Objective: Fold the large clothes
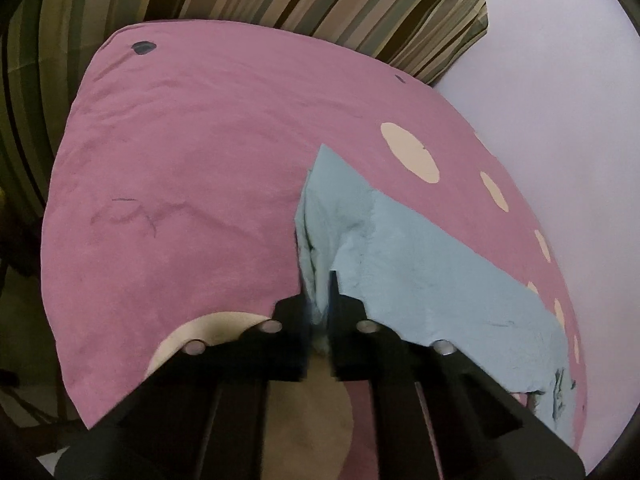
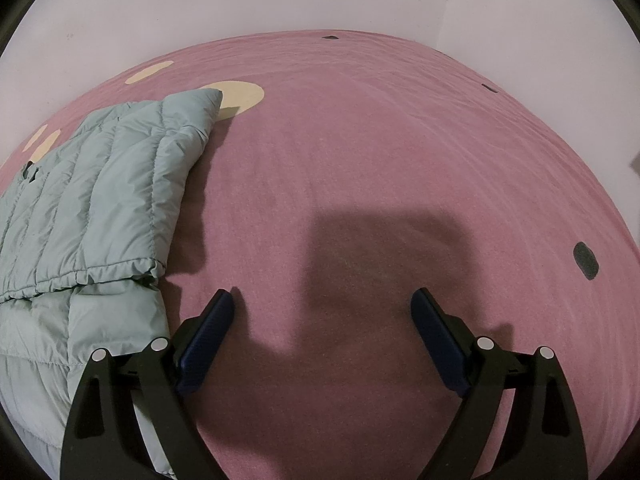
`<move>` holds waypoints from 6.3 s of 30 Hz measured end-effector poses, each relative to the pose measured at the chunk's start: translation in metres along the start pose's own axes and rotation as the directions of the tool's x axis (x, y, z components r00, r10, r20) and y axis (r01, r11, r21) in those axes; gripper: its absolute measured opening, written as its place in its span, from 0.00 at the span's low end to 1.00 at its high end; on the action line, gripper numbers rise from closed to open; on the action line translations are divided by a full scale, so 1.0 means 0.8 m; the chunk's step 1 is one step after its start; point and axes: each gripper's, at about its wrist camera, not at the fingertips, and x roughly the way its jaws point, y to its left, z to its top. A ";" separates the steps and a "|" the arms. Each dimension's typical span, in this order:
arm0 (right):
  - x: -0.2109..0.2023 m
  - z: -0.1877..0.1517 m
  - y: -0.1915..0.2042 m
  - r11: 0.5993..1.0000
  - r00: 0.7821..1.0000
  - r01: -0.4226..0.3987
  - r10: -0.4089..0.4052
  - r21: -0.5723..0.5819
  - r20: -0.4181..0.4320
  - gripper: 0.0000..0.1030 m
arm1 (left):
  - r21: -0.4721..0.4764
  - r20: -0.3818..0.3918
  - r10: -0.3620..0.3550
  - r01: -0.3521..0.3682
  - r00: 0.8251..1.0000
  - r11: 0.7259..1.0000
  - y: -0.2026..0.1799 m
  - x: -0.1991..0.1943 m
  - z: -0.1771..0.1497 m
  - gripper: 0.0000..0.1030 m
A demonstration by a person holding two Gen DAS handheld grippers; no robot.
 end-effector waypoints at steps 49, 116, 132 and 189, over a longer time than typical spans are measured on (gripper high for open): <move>-0.001 -0.001 -0.004 0.999 1.000 -0.024 0.024 0.032 0.002 0.88 | 0.733 -0.436 -0.226 0.489 0.871 0.472 -0.649 -0.020 -0.497 0.04; 0.018 0.059 0.159 0.957 0.953 -0.282 0.270 -0.073 -0.139 0.07 | 0.733 -0.176 0.021 0.117 0.984 0.671 -0.443 0.117 -0.231 0.58; -0.001 0.116 0.190 0.966 0.967 -0.250 0.246 -0.071 -0.066 0.27 | 0.739 -0.206 -0.075 0.206 0.976 0.641 -0.534 0.108 -0.250 0.58; 0.001 0.033 0.288 0.908 0.953 -0.303 0.290 -0.288 -0.087 0.46 | 0.822 -0.246 -0.031 0.226 0.969 0.522 -0.539 0.095 -0.355 0.60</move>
